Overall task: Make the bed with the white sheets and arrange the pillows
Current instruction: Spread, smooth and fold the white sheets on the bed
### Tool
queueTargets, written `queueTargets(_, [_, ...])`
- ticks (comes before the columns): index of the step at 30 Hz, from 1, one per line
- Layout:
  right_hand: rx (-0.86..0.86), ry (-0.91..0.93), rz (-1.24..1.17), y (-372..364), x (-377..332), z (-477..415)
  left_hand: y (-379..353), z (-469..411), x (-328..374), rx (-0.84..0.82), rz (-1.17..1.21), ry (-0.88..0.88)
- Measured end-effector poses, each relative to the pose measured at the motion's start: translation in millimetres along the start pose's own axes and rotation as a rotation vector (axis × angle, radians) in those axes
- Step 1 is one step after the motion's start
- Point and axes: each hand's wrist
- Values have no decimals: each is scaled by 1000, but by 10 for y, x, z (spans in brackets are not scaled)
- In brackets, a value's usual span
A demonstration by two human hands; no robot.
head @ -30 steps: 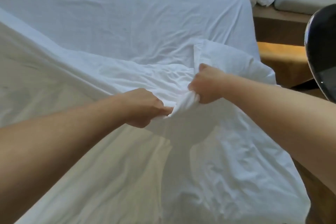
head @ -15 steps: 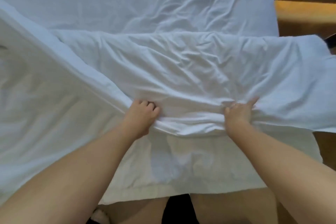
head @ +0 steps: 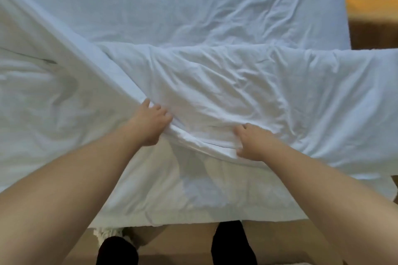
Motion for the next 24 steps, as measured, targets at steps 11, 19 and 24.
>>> queueTargets(11, [457,139,-334,1085,-2852,-735,-927,134,-2410,115,-20,99])
queueTargets(19, [82,137,28,459,-3635,-191,-2136,1256,-1891,-79,402,-288])
queueTargets(24, [149,21,203,161,-3871,-387,-2664,1073,-1800,-102,252,-163])
Point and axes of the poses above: each hand's wrist, its own z-axis away from the middle knuckle, its own y-axis out of the back of the hand, x = y × z, and after that the axes turned 15 degrees about -x, right-handed
